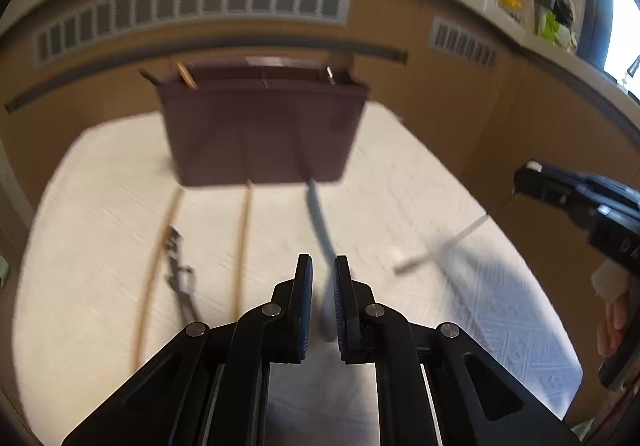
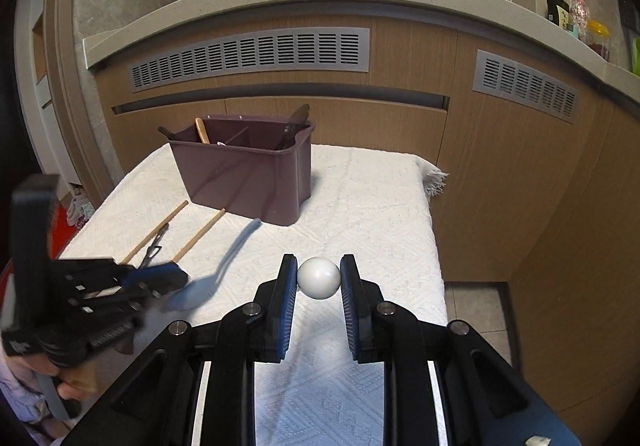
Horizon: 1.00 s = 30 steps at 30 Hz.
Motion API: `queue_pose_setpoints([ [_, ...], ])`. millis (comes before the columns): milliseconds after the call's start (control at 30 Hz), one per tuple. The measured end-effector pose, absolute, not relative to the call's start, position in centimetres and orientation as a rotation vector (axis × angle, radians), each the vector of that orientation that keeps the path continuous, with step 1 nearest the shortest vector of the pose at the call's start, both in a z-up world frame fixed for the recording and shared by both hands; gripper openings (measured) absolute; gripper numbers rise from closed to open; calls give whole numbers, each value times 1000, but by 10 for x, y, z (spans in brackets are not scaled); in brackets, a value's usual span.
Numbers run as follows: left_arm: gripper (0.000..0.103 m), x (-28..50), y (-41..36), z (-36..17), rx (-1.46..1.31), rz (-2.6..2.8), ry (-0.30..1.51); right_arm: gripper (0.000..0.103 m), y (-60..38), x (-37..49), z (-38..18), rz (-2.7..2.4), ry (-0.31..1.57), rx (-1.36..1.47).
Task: Organize utensils
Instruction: 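Grasp the blue plastic spoon with the left tool while the right tool grasps the ball-handled steel spoon, then lift the blue spoon with the left tool while the right tool lifts the ball-handled spoon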
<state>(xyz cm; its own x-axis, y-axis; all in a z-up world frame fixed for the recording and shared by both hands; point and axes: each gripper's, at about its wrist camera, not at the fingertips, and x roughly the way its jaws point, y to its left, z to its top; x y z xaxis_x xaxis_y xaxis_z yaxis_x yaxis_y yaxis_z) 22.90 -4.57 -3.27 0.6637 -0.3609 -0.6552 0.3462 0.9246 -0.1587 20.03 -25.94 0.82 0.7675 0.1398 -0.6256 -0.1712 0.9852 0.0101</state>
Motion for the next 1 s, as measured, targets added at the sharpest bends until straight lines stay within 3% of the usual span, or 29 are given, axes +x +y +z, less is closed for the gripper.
queue_pose_setpoints([
  [100, 12, 232, -29, -16, -21, -391, 736, 19, -253, 200, 14, 176, 663, -63],
  [300, 15, 273, -41, -32, -90, -471, 950, 19, -247, 202, 15, 201, 670, -61],
  [367, 19, 286, -58, -41, -78, -511, 1033, 19, -248, 203, 14, 201, 674, -64],
  [433, 33, 306, -78, -50, -39, -501, 1090, 19, -252, 201, 14, 194, 674, -61],
  [600, 39, 349, -115, -65, 108, -380, 1165, 19, -258, 195, 16, 187, 662, -55],
  [767, 38, 360, -137, -74, 183, -347, 1160, 19, -260, 195, 16, 191, 655, -56],
  [800, 32, 359, -139, -72, 183, -357, 1137, 19, -260, 195, 16, 189, 654, -57],
  [833, 18, 356, -139, -72, 175, -383, 1117, 19, -260, 197, 15, 190, 656, -56],
  [867, 14, 353, -138, -72, 170, -401, 1098, 19, -260, 198, 15, 190, 657, -55],
  [1000, 12, 329, -112, -58, 78, -405, 1007, 19, -255, 198, 21, 188, 645, -77],
])
